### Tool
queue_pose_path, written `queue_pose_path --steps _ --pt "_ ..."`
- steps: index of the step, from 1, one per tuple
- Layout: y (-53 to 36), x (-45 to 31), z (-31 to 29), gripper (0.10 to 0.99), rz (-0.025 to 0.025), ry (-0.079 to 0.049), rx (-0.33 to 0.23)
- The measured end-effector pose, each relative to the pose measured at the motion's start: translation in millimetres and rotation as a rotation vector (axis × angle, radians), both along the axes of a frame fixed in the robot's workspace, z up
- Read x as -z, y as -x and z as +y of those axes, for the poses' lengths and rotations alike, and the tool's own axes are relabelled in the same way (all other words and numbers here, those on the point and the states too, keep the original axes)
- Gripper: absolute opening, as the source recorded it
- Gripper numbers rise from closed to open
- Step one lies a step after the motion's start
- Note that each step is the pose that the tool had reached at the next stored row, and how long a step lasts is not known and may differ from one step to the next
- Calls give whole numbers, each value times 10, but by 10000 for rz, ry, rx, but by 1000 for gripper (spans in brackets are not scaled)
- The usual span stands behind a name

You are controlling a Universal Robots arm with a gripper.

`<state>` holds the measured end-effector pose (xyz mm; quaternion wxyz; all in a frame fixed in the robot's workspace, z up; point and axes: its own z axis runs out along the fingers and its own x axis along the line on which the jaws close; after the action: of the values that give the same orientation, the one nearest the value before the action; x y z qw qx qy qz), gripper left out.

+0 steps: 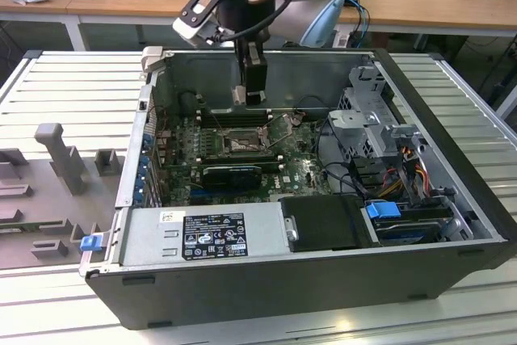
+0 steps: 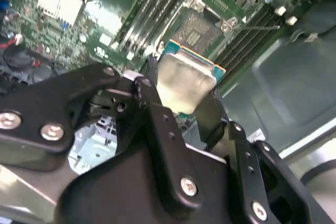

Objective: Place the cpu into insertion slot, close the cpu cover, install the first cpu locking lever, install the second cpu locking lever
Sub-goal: 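Place the cpu into insertion slot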

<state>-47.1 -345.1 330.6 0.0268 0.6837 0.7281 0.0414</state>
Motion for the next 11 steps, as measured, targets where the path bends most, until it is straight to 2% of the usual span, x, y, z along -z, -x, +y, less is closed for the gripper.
queue_pose_path --steps 4,7,9,11 --pt "1 43 2 525 -13 -1 188" --pt "1 72 2 525 -85 -2 210" --pt "1 97 2 525 -101 -1 213" --pt "1 152 2 525 -103 -1 214"
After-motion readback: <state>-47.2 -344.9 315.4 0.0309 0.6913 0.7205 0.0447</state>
